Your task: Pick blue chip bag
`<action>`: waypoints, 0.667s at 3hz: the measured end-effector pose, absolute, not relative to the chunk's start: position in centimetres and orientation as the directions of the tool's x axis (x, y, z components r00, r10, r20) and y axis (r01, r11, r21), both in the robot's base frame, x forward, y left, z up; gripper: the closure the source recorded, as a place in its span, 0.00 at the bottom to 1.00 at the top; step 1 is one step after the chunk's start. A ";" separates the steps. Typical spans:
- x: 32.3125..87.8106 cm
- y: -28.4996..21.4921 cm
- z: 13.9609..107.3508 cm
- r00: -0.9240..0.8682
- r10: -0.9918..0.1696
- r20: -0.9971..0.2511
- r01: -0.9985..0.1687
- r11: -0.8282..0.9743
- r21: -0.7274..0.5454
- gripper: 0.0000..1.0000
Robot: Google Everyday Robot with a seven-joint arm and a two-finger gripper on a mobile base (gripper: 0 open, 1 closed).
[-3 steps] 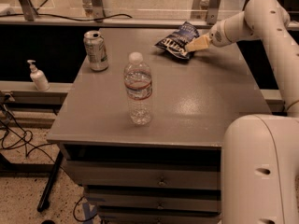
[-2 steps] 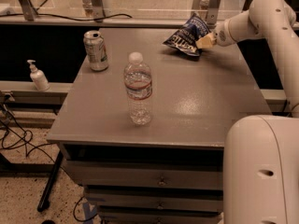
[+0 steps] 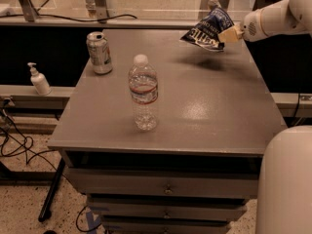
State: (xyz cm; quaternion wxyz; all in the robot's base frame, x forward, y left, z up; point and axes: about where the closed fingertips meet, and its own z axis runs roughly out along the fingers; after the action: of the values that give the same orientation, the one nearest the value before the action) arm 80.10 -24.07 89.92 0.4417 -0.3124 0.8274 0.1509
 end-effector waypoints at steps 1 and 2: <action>77.2 -23.9 93.1 -0.358 -0.354 -0.864 -0.690 0.724 -0.011 1.00; 75.0 -22.8 96.1 -0.291 -0.327 -0.899 -0.733 0.680 -0.010 1.00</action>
Offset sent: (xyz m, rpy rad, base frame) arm -0.0886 0.0226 0.1007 0.1755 -0.1662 0.1875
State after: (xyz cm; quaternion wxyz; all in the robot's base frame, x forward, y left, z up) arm 74.96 -22.75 96.05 0.4875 -0.3416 0.7761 0.2082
